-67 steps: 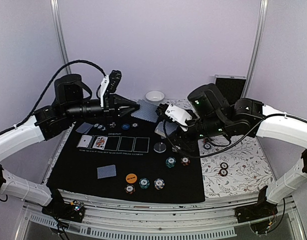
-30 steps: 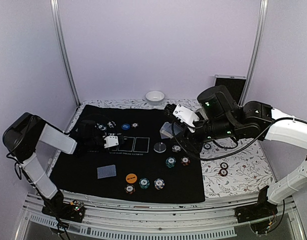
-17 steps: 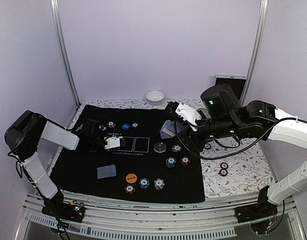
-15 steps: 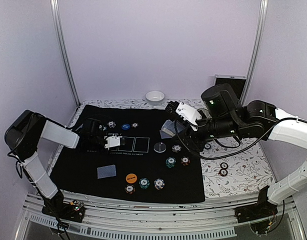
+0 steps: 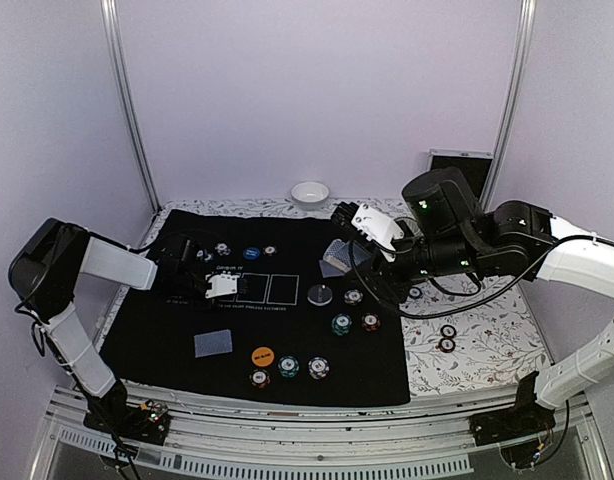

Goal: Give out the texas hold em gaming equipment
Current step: Flop the poker card into the community card area, then pick up the poker card from the face-down deck piles.

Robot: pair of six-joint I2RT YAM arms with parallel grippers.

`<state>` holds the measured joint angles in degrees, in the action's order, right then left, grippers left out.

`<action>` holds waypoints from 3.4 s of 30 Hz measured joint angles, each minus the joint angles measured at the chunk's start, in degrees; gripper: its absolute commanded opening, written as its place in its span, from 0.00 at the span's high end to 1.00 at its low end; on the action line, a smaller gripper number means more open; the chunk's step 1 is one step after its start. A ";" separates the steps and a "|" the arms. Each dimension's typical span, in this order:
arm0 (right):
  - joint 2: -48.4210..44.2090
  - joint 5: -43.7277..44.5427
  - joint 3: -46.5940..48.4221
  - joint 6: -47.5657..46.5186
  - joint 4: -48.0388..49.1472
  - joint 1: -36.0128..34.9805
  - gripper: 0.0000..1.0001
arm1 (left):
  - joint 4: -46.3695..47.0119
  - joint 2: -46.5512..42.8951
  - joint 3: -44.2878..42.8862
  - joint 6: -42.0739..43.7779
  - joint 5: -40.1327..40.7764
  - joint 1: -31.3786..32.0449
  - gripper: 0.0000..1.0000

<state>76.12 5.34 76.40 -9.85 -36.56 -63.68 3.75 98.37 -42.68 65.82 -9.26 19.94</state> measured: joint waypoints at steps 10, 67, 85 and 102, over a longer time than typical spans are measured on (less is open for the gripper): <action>0.00 0.09 0.00 0.00 -0.02 0.00 0.96 | -1.40 0.00 -0.46 0.94 -0.76 -0.26 0.69; 2.84 -2.93 1.99 -0.31 0.57 0.00 0.96 | -3.45 -16.59 -25.57 -55.15 -19.54 33.62 0.12; 2.89 -2.71 2.05 -0.28 0.61 0.22 0.96 | -7.87 -12.46 -33.51 -54.97 -6.60 36.46 0.31; 2.89 -2.49 2.05 -0.39 0.55 0.33 0.96 | -11.43 -14.88 -32.79 -51.93 -3.93 36.81 0.45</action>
<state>79.00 2.85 78.46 -10.24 -36.01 -63.35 -7.68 83.48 -75.46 13.89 -13.19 56.75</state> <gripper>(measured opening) 0.345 0.598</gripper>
